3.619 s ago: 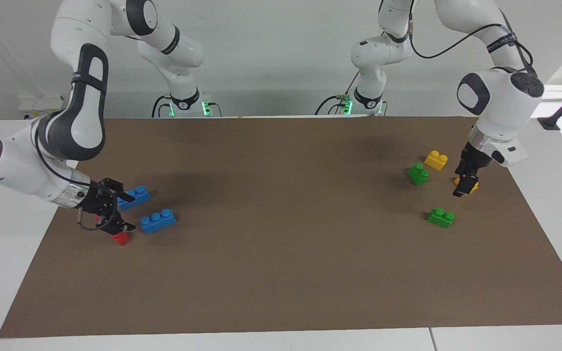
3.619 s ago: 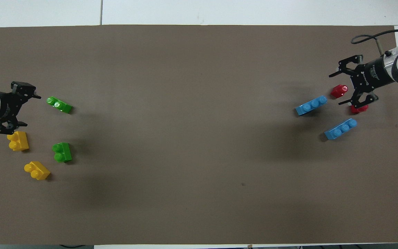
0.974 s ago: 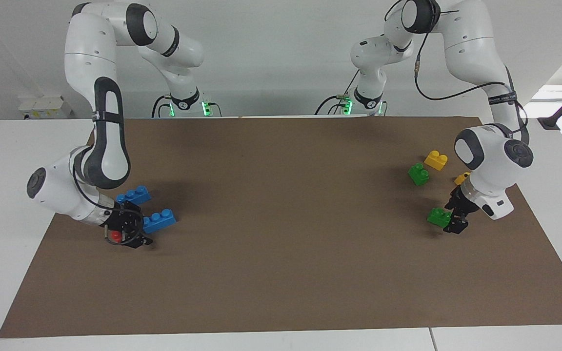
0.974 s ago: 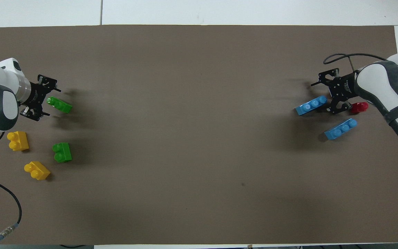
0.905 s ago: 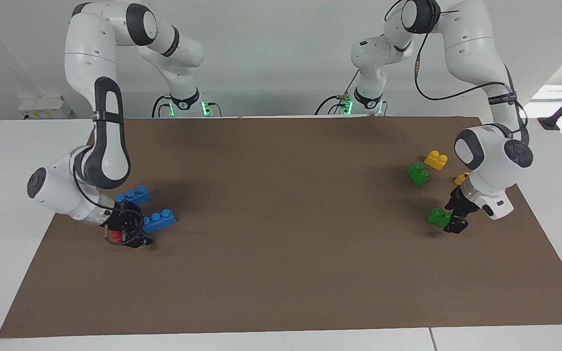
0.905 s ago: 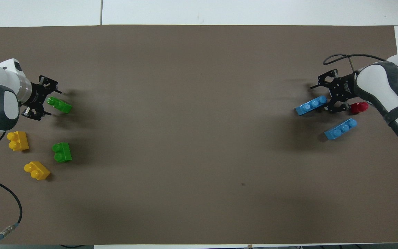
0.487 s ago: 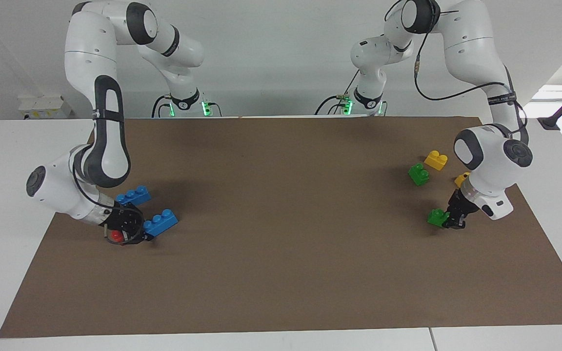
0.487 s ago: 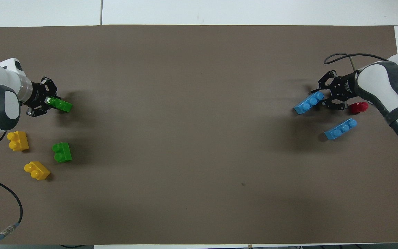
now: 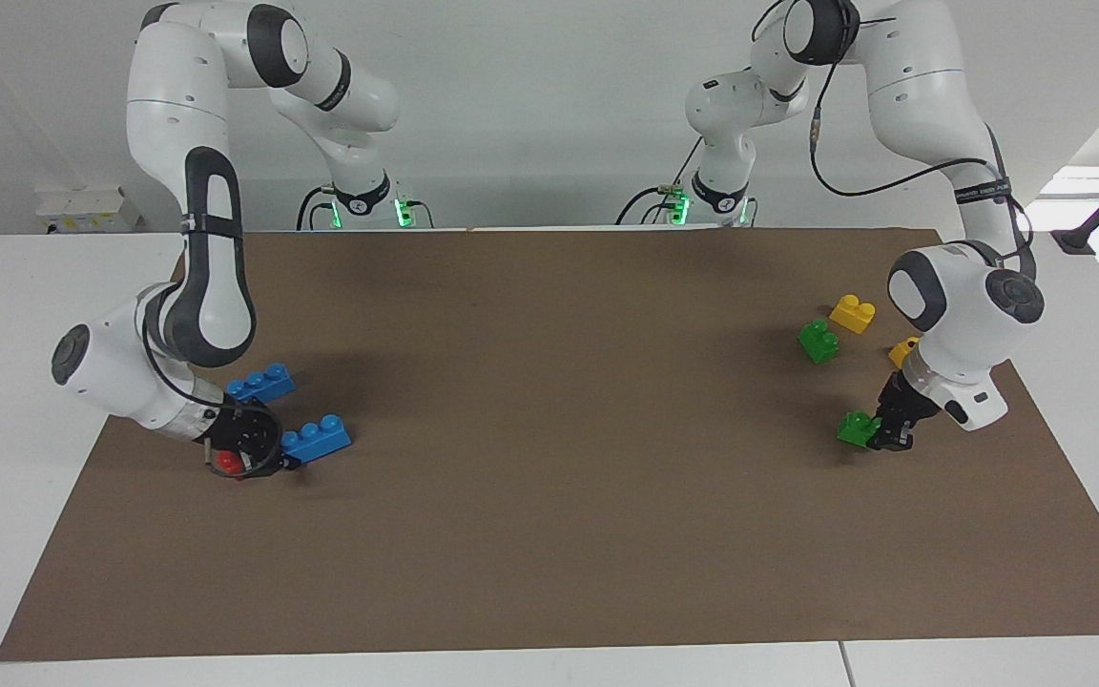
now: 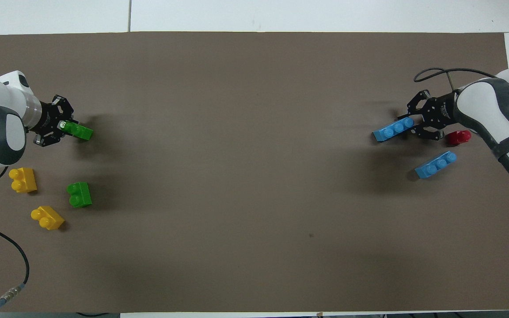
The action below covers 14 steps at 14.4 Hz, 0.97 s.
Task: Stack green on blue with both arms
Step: 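Lift the green brick with the left gripper while the right gripper carries the blue brick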
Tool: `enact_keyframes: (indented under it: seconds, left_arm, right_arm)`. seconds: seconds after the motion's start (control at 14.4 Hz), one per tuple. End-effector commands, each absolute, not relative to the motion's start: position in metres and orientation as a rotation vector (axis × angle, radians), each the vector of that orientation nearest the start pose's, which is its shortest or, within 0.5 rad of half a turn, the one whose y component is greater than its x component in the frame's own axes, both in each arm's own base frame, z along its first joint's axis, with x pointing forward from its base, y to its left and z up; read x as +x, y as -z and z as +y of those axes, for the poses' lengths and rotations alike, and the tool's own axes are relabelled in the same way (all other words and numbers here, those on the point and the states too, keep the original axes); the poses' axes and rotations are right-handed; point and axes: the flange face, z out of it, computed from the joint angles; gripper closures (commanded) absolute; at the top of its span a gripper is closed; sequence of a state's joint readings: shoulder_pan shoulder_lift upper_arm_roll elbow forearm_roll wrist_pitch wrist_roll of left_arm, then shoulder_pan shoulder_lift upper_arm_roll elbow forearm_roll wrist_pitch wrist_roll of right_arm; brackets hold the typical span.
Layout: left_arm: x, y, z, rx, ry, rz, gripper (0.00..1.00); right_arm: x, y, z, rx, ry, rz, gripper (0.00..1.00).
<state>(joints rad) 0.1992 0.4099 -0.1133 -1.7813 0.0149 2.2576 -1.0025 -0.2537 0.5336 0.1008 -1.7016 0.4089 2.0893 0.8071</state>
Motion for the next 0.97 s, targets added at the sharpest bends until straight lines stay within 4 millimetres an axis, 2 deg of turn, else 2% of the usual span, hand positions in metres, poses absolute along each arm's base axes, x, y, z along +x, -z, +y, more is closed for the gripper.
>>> enact_keyframes:
  seconds: [0.0, 0.14, 0.28, 0.56, 0.7, 0.9]
  left_arm:
    - [0.644, -0.379, 0.056, -2.72, 0.083, -1.663, 1.0]
    - [0.637, -0.406, 0.04, -2.732, 0.075, -1.629, 1.0]
    - [0.629, -0.429, 0.019, -2.72, 0.067, -1.638, 1.0]
    - [0.613, -0.472, -0.005, -2.706, 0.053, -1.641, 1.0]
    - [0.609, -0.483, -0.017, -2.683, 0.049, -1.675, 1.0]
    - [0.604, -0.493, -0.047, -2.584, 0.055, -1.833, 1.0]
  right_arm:
    - [0.653, -0.285, -0.068, -2.32, -0.361, 1.51, 1.0]
    - [0.659, -0.292, -0.051, -2.303, -0.37, 1.484, 1.0]
    - [0.663, -0.3, -0.032, -2.147, -0.421, 1.522, 1.0]
    - [0.669, -0.33, 0.06, -2.079, -0.459, 1.659, 1.0]
    - [0.667, -0.34, 0.101, -2.057, -0.454, 1.702, 1.0]
    - [0.66, -0.34, 0.153, -2.003, -0.442, 1.79, 1.0]
